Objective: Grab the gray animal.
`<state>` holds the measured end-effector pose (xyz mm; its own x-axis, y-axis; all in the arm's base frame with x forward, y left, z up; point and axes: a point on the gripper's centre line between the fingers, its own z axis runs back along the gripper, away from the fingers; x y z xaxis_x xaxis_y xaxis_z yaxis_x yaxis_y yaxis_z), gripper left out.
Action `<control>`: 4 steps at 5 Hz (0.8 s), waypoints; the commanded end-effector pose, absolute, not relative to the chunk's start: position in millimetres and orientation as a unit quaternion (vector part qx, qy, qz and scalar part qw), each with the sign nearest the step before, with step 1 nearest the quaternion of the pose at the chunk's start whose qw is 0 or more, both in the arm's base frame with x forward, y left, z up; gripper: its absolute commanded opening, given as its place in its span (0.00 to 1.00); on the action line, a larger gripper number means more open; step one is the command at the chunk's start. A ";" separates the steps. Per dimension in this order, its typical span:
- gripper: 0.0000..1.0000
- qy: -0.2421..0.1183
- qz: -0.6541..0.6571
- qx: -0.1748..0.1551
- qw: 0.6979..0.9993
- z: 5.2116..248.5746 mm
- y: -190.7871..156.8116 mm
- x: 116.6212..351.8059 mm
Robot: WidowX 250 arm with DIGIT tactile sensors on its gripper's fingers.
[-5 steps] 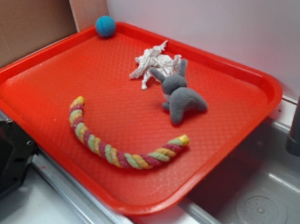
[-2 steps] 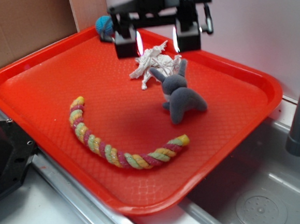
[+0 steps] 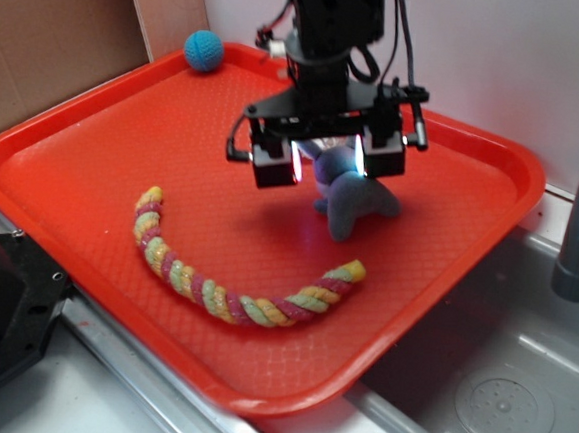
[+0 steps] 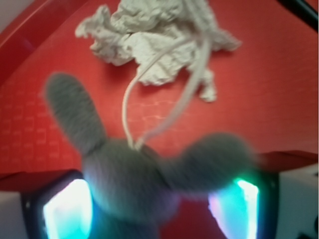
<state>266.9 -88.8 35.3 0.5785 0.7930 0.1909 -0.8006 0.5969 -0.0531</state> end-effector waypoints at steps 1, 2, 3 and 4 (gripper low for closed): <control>0.23 -0.115 0.440 0.030 0.890 27.1 -88.8 267.9; 0.00 -0.116 0.440 0.026 0.890 27.9 -89.8 262.8; 0.00 -0.113 0.428 0.015 0.897 42.8 -86.4 259.5; 0.00 -0.030 0.345 -0.045 0.937 85.0 -66.3 261.4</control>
